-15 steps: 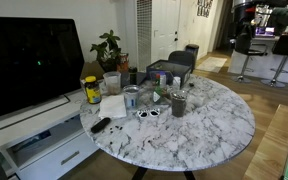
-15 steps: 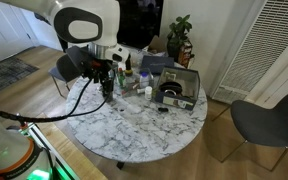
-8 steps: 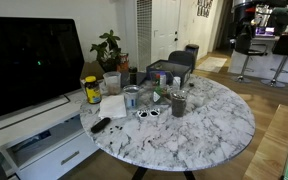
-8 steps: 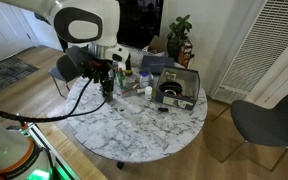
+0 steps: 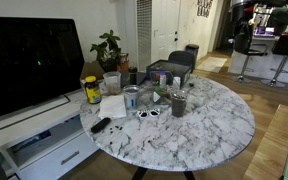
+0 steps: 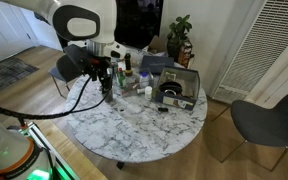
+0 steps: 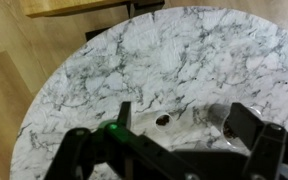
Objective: Remove the green bottle from the clear case and put it on the table
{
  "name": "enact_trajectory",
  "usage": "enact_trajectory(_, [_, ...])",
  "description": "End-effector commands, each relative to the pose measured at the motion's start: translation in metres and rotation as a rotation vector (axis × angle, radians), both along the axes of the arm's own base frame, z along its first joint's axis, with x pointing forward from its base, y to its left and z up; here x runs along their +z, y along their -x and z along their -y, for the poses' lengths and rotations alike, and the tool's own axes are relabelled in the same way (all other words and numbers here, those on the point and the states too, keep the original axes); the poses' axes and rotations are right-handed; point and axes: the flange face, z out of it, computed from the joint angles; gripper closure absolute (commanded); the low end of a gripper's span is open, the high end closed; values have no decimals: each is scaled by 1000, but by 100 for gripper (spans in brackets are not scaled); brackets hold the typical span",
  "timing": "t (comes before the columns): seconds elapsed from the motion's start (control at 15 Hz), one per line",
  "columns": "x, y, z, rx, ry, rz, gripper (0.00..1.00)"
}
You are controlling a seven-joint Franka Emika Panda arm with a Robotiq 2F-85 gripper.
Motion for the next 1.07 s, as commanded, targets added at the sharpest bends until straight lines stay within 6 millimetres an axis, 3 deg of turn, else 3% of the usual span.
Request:
enact_trajectory(0.0, [5, -9, -58, 98, -1, 33, 0])
enact_trajectory(0.33, [11, -41, -143, 119, -29, 164, 0])
enact_trajectory(0.6, [6, -75, -188, 32, 10, 335, 0])
enact_trajectory(0.8, [-14, -101, -201, -20, 39, 390, 0])
enact_trajectory(1.0, [-41, -126, -200, -6, 70, 340, 0])
